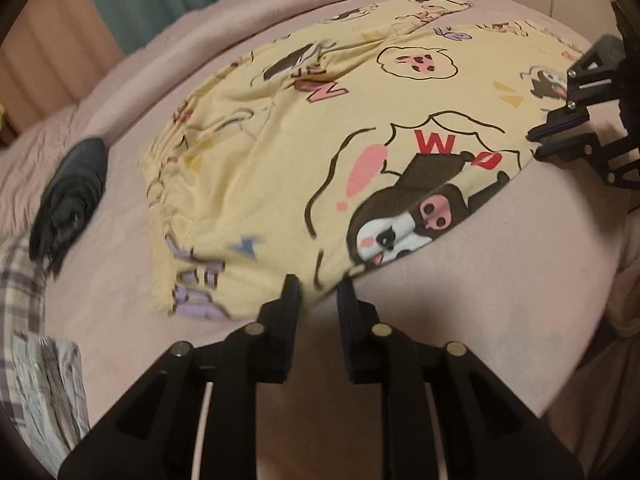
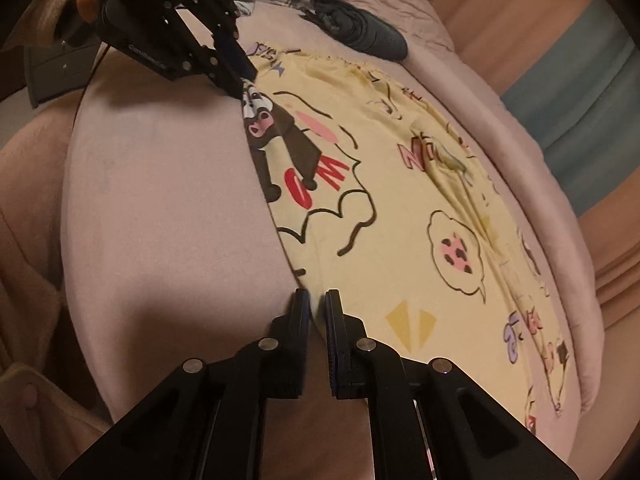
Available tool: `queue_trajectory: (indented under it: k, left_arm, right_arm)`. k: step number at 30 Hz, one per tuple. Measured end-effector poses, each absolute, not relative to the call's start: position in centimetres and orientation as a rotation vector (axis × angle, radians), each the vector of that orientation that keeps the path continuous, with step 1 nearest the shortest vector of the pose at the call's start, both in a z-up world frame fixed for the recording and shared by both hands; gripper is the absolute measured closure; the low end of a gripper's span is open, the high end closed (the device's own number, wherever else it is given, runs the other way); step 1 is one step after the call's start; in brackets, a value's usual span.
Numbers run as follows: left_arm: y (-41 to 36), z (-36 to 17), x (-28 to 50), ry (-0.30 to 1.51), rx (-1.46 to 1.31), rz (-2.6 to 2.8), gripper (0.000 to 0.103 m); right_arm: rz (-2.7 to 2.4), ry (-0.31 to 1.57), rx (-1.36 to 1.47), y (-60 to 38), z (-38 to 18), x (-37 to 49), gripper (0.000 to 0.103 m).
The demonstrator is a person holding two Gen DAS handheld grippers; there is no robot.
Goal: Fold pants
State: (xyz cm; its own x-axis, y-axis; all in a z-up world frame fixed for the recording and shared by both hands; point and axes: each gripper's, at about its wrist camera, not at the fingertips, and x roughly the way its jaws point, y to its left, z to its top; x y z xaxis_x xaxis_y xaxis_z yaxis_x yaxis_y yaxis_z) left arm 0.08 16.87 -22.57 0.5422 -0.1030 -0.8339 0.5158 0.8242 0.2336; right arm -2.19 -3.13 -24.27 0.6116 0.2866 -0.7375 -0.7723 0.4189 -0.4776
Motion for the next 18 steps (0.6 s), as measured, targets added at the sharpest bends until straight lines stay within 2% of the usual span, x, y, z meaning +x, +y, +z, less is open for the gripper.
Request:
queue_trajectory:
  k: [2, 5, 9, 14, 18]
  left_arm:
    - [18.0, -22.0, -0.3, 0.983, 0.441, -0.405, 0.074]
    - [19.2, -21.2, -0.7, 1.001, 0.395, -0.387, 0.074]
    - [19.1, -19.5, 0.7, 0.929, 0.245, -0.4, 0.074]
    - [18.0, -20.9, 3.9, 0.947, 0.195, -0.37, 0.071]
    - [20.7, -21.6, 6.3, 0.997, 0.061, -0.318, 0.073]
  right_arm:
    - [0.735, 0.656, -0.893, -3.7, -23.5, -2.3, 0.095]
    - [0.781, 0.683, -0.813, -4.7, -21.7, -2.5, 0.091]
    - [0.843, 0.674, -0.62, -3.6, -19.5, -1.4, 0.091]
    - [0.971, 0.721, -0.396, -0.2, -19.6, 0.2, 0.091]
    - [1.019, 0.695, -0.395, 4.4, -20.4, 0.1, 0.091]
